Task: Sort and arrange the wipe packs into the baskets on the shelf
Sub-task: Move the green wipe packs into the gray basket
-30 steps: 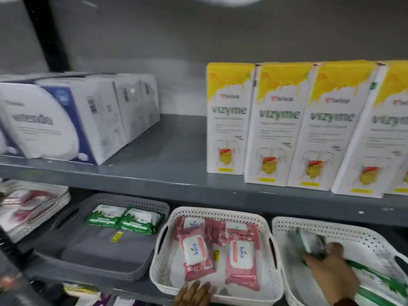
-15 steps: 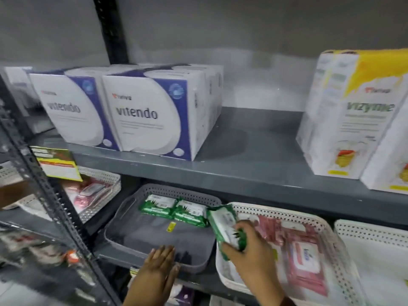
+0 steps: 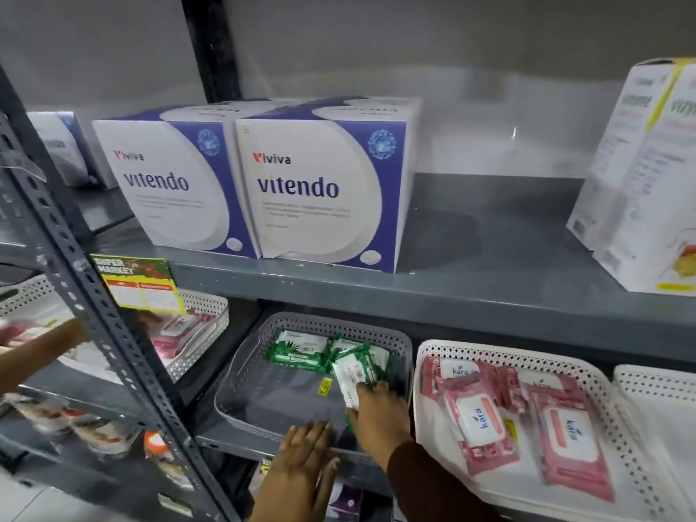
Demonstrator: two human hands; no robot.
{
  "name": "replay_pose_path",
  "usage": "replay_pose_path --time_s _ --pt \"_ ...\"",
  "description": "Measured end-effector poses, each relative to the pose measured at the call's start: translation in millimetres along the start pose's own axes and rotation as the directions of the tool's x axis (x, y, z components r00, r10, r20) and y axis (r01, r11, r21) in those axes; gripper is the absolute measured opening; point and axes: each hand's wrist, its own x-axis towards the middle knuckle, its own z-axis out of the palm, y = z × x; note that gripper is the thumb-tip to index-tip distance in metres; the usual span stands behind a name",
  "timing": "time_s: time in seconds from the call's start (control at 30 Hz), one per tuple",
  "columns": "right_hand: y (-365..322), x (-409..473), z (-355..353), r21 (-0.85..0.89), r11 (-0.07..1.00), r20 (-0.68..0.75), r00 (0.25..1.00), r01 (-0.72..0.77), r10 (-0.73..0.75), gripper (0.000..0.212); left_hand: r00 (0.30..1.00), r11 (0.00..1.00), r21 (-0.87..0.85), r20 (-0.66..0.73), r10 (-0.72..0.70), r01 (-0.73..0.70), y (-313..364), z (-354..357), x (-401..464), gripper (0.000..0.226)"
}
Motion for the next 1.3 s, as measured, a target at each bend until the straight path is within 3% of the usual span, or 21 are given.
replay_pose_path --time_s 0.07,0.13,0.3,0.37,0.5,0.6,0.7,0.83,0.93,1.0,1.1,1.23,1.3 --pt "2 -4 -9 0.1 0.995 -0.012 1.0 0.019 -0.018 0.039 1.0 1.0 0.007 -0.005 0.008 -0.008 6 3 1 0.052" --pt "13 -15 -22 0.278 0.959 -0.133 0.991 0.054 -0.018 0.042 0.998 0.998 0.013 -0.036 0.06 -0.059 19 9 6 0.053" --pt "97 -60 -59 0.5 0.866 -0.342 0.921 0.01 0.187 0.027 0.965 0.967 -0.04 -0.08 0.248 -0.252 86 39 25 0.056" --pt "147 -78 -71 0.556 0.83 -0.382 0.872 -0.048 0.306 0.021 0.939 0.938 -0.058 -0.081 0.335 -0.34 115 55 32 0.053" --pt "258 -117 -99 0.6 0.773 -0.456 0.705 -0.206 0.543 0.017 0.869 0.867 -0.072 -0.093 0.487 -0.494 181 88 53 0.044" --pt "337 -144 -109 0.595 0.708 -0.414 0.611 -0.38 0.675 0.017 0.879 0.872 -0.12 -0.01 0.477 -0.475 236 101 66 0.053" --pt "396 -164 -114 0.535 0.639 -0.304 0.58 -0.553 0.756 0.02 0.872 0.867 -0.159 0.054 0.486 -0.473 285 106 73 0.057" --pt "454 -175 -122 0.28 0.552 -0.139 0.535 -0.786 0.833 0.047 0.878 0.871 -0.203 0.086 0.471 -0.447 333 115 82 0.055" --pt "484 -171 -127 0.239 0.475 0.007 0.49 -0.847 0.871 0.072 0.878 0.88 -0.214 0.14 0.457 -0.424 353 119 85 0.058" --pt "499 -164 -123 0.177 0.48 0.066 0.497 -0.859 0.865 0.086 0.887 0.891 -0.222 0.16 0.433 -0.395 360 119 86 0.059" --pt "493 -156 -113 0.065 0.524 0.071 0.528 -0.849 0.847 0.075 0.892 0.894 -0.23 0.158 0.423 -0.384 363 119 86 0.057" --pt "449 -157 -118 -0.037 0.673 0.095 0.668 -0.739 0.738 0.068 0.887 0.892 -0.211 0.157 0.435 -0.4 363 118 86 0.057" --pt "442 -157 -123 -0.01 0.7 0.111 0.695 -0.714 0.71 0.073 0.88 0.889 -0.21 0.169 0.444 -0.408 362 115 87 0.057"
